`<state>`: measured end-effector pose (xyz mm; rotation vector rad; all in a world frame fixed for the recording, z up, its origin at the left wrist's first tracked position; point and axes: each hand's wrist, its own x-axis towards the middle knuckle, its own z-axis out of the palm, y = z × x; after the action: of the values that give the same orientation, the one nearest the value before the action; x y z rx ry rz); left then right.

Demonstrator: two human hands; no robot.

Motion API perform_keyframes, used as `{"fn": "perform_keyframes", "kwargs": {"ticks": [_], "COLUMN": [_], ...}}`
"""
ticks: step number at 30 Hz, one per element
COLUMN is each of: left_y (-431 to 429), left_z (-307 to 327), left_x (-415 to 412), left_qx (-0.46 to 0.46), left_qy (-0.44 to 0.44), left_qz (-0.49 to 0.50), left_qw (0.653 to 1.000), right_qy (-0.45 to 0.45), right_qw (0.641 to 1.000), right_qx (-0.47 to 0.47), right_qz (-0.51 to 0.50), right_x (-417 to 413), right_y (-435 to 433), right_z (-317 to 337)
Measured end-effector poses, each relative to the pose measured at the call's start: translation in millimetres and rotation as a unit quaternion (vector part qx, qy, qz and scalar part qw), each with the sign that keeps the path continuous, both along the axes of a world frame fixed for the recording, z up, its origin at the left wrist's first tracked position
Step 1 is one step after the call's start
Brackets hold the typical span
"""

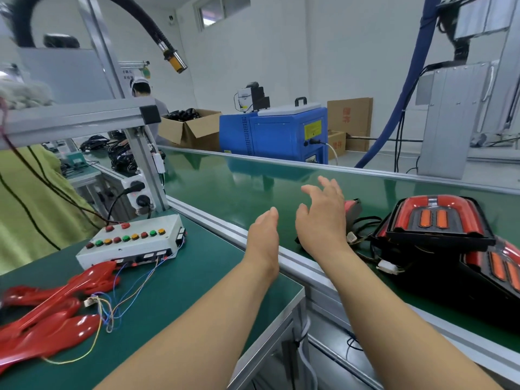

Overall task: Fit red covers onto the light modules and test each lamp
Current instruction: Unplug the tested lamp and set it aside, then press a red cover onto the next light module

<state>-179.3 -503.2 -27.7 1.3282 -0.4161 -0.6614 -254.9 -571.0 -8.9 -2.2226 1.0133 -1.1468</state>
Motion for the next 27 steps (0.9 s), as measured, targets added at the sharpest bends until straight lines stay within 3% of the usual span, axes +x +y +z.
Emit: {"fn": "perform_keyframes", "kwargs": {"ticks": [6, 27], "left_y": [62.3, 278.6], "left_z": [12.1, 39.7], "left_x": [28.2, 120.5], "left_qx": [-0.038, -0.094], "left_qy": [0.015, -0.036], "left_qz": [0.092, 0.308], "left_qw": [0.995, 0.946], "right_qy": [-0.02, 0.021], "right_qw": [0.994, 0.928], "right_qx": [0.034, -0.027], "right_qz": [0.104, 0.37], "right_x": [27.3, 165.9], "right_y": [45.4, 247.6], "right_z": [5.5, 18.5]}}
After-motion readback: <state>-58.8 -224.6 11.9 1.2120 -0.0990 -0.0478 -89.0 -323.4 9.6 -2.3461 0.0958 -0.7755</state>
